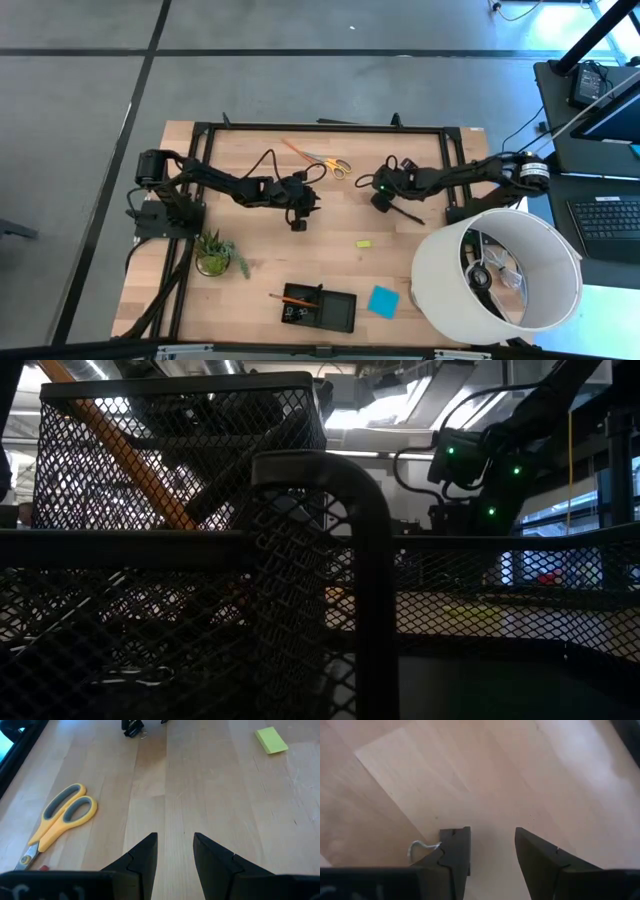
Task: Pick and place office supplies into organizer
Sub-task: Put the black binder clip into the black desk organizer
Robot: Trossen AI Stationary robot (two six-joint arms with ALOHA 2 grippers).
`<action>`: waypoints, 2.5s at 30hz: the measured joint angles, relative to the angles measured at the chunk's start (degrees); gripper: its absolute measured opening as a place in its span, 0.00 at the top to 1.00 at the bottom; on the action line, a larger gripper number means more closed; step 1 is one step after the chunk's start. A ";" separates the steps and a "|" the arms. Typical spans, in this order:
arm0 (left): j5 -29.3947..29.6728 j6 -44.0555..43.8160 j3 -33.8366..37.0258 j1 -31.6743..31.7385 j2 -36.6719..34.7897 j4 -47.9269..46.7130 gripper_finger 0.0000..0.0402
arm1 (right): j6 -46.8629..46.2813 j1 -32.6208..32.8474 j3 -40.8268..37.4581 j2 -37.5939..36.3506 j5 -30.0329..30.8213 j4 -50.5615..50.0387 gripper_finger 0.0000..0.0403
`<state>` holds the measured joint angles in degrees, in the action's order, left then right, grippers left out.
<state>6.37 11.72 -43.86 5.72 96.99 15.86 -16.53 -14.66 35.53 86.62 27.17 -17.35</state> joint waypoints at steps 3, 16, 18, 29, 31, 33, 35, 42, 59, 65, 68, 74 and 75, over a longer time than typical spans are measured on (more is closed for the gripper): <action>0.00 0.00 0.00 0.00 0.00 0.00 0.70 | -1.33 0.02 0.02 1.04 0.13 1.30 0.61; 0.00 -1.96 0.00 0.00 0.00 -1.03 0.70 | -2.94 -0.02 0.04 1.13 -6.51 6.64 0.61; 0.00 -1.98 0.00 -0.02 0.00 -1.29 0.70 | -2.96 -0.02 0.04 1.13 -7.28 6.51 0.61; -0.03 -2.09 0.00 -0.04 0.00 -1.57 0.70 | -5.50 0.00 0.09 1.08 -13.57 6.43 0.61; -0.03 -2.07 0.00 -0.04 0.00 -1.57 0.70 | -6.24 0.02 0.09 1.08 -14.39 6.38 0.61; -0.04 -2.07 0.00 -0.04 0.00 -1.59 0.70 | -7.21 0.09 0.09 1.08 -15.28 6.38 0.61; -0.04 -2.05 0.00 -0.04 0.00 -1.68 0.70 | -7.44 0.46 0.09 1.08 -15.34 6.41 0.61; -0.04 -2.05 0.00 -0.04 0.00 -1.77 0.70 | -7.25 3.02 0.09 1.08 -15.41 9.56 0.61; -0.04 -2.11 0.00 -0.04 0.00 -1.97 0.70 | 18.79 3.85 0.09 1.08 -17.12 15.31 0.61; -0.04 -2.13 0.00 -0.04 0.00 -1.97 0.70 | 22.80 2.99 0.09 1.08 -21.18 17.17 0.61; -0.06 -2.13 0.00 -0.04 0.00 -1.97 0.70 | 22.88 2.68 0.09 1.08 -21.78 18.28 0.61; -0.04 -2.13 0.00 -0.04 0.00 -1.97 0.70 | 23.03 2.38 0.09 1.08 -21.85 18.34 0.61; -0.04 -2.13 0.00 -0.04 0.00 -1.97 0.70 | 23.04 2.38 0.09 1.08 -21.85 18.39 0.61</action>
<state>6.33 9.58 -43.86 5.67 96.99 13.89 6.52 -12.27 35.62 87.70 5.32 1.05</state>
